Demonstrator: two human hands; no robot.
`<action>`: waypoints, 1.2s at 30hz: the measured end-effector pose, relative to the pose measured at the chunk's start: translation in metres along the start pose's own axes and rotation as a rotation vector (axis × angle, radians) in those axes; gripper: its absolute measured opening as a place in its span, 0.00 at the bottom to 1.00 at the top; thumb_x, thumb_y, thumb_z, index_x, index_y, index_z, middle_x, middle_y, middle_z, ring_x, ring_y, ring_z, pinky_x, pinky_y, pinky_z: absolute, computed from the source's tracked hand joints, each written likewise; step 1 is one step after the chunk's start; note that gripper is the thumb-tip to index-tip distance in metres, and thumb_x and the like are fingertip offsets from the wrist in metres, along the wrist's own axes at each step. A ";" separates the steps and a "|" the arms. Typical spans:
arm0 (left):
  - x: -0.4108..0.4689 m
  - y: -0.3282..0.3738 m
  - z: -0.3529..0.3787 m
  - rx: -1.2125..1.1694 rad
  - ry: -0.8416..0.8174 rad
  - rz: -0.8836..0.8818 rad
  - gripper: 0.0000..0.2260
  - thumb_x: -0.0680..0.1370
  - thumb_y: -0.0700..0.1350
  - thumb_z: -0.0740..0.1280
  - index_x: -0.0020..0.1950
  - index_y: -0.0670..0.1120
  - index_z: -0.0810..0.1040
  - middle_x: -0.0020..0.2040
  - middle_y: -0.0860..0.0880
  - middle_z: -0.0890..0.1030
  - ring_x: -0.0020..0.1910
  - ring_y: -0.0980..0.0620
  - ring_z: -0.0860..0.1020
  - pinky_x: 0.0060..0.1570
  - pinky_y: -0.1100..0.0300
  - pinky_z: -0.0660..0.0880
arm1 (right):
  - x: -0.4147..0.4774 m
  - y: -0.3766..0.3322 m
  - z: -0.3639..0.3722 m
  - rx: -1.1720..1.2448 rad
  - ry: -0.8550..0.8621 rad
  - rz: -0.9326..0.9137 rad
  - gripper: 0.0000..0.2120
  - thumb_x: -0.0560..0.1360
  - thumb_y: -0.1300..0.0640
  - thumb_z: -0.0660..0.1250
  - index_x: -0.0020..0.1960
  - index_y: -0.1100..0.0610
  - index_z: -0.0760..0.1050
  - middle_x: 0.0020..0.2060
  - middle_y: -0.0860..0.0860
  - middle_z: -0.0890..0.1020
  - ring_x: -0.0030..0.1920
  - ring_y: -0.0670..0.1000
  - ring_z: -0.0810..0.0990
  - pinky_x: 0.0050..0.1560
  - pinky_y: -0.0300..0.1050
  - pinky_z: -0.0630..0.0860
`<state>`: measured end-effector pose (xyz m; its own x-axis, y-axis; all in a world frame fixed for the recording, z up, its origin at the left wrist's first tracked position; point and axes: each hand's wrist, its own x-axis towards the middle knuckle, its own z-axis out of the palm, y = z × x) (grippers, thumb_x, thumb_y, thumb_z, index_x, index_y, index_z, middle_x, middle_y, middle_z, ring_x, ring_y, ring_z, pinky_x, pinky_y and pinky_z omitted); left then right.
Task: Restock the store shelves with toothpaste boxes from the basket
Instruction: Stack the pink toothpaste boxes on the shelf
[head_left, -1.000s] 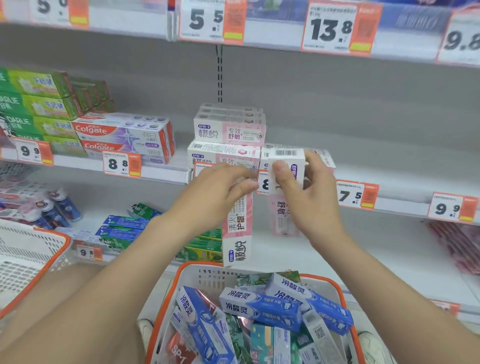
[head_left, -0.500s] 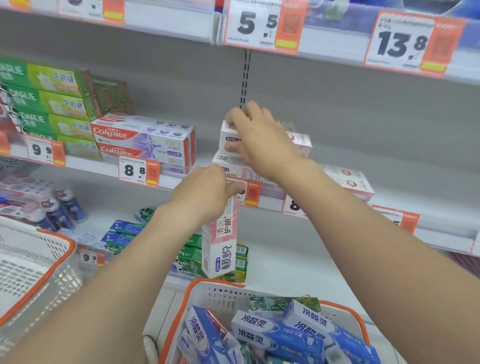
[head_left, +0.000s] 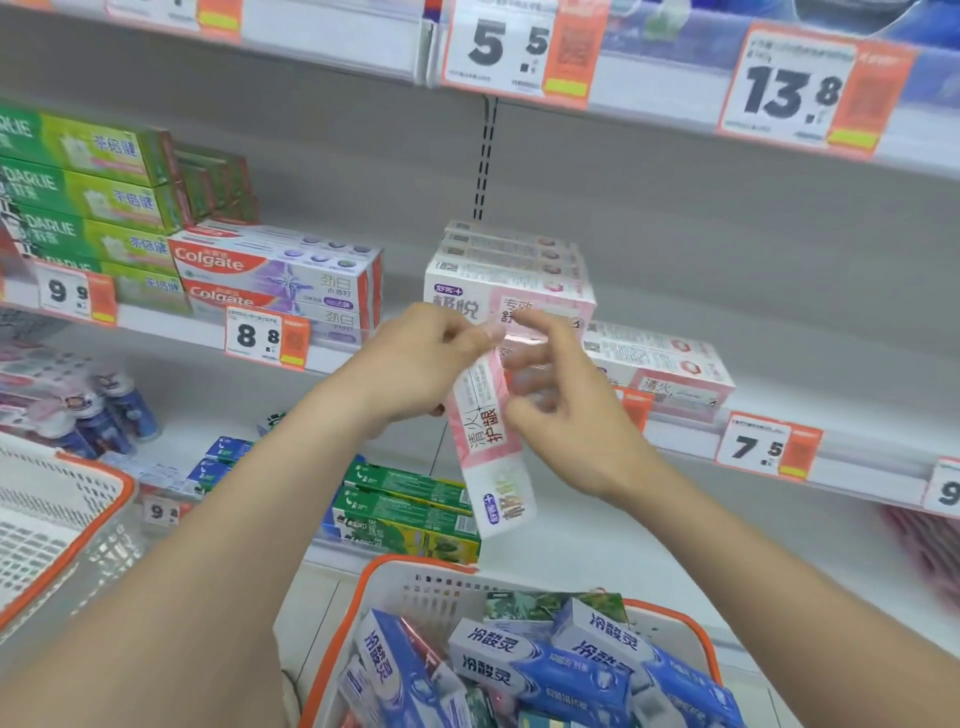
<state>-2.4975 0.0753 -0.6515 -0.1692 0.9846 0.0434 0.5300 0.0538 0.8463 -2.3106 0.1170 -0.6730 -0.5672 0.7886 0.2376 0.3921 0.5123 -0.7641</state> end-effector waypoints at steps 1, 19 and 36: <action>-0.002 0.005 0.004 -0.090 -0.015 0.007 0.21 0.84 0.61 0.64 0.50 0.44 0.83 0.43 0.42 0.87 0.44 0.42 0.87 0.49 0.41 0.85 | -0.010 0.004 -0.002 0.053 -0.060 0.075 0.33 0.73 0.52 0.69 0.76 0.43 0.63 0.57 0.44 0.82 0.52 0.44 0.83 0.53 0.46 0.81; -0.018 0.040 0.064 -0.438 -0.027 0.068 0.13 0.78 0.38 0.76 0.61 0.45 0.81 0.57 0.46 0.86 0.51 0.47 0.87 0.46 0.50 0.86 | -0.042 0.022 -0.109 0.087 0.634 0.027 0.31 0.67 0.57 0.64 0.70 0.47 0.73 0.60 0.51 0.79 0.62 0.50 0.79 0.64 0.52 0.77; 0.033 0.032 0.077 0.413 0.477 0.436 0.30 0.72 0.44 0.79 0.72 0.53 0.73 0.76 0.48 0.67 0.77 0.46 0.63 0.75 0.41 0.63 | 0.034 0.102 -0.134 -0.953 0.586 -0.121 0.21 0.79 0.58 0.70 0.71 0.53 0.75 0.61 0.56 0.78 0.59 0.62 0.75 0.64 0.58 0.63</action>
<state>-2.4226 0.1227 -0.6638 -0.1642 0.7578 0.6314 0.8828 -0.1727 0.4368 -2.1932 0.2421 -0.6630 -0.3097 0.6255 0.7161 0.8932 0.4497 -0.0065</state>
